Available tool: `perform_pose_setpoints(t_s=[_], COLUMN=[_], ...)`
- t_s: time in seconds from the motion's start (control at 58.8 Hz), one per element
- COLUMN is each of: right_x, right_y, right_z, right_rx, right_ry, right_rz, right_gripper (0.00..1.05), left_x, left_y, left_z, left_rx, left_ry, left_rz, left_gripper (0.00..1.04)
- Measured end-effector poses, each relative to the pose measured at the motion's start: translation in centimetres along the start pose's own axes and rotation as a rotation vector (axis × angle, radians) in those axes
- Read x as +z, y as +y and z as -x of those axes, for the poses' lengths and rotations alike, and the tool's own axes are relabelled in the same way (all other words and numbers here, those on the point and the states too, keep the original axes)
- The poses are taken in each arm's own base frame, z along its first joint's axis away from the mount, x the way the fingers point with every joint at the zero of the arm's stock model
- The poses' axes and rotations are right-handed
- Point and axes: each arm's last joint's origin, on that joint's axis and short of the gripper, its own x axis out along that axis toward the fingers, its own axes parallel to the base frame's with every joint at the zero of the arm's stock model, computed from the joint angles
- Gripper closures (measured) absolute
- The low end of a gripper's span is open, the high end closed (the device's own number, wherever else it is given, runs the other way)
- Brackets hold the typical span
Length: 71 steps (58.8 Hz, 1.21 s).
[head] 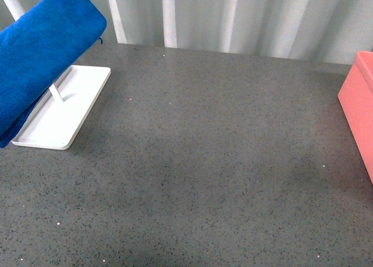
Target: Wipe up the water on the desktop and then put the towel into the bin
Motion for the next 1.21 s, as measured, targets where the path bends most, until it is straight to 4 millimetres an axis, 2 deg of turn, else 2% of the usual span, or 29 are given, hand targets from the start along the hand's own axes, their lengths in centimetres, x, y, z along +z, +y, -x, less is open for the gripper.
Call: perform_pose_setpoints(t_s=[0.8, 0.885, 0.953, 1.004, 1.089, 1.157, 1.208], right_x=[0.0, 0.0, 0.0, 0.0, 0.0, 0.0, 0.0], right_y=[0.0, 0.0, 0.0, 0.0, 0.0, 0.0, 0.0], right_z=[0.0, 0.0, 0.0, 0.0, 0.0, 0.0, 0.0], right_rx=[0.000, 0.000, 0.000, 0.003, 0.000, 0.000, 0.000], right_ry=[0.000, 0.000, 0.000, 0.000, 0.000, 0.000, 0.000], right_rz=[0.000, 0.000, 0.000, 0.000, 0.000, 0.000, 0.000], right_gripper=[0.07, 0.07, 0.07, 0.07, 0.07, 0.07, 0.07], left_x=[0.0, 0.2, 1.5, 2.6, 6.1, 9.3, 12.2], left_y=[0.0, -0.3, -0.6, -0.8, -1.1, -1.5, -2.1], left_z=[0.0, -0.2, -1.0, -2.0, -4.7, -7.5, -11.3], left_rx=[0.000, 0.147, 0.221, 0.212, 0.177, 0.144, 0.097], left_ry=[0.003, 0.294, 0.474, 0.485, 0.411, 0.336, 0.297], left_rz=[0.000, 0.086, 0.104, 0.114, 0.114, 0.078, 0.018], left_gripper=[0.07, 0.07, 0.07, 0.07, 0.07, 0.07, 0.07])
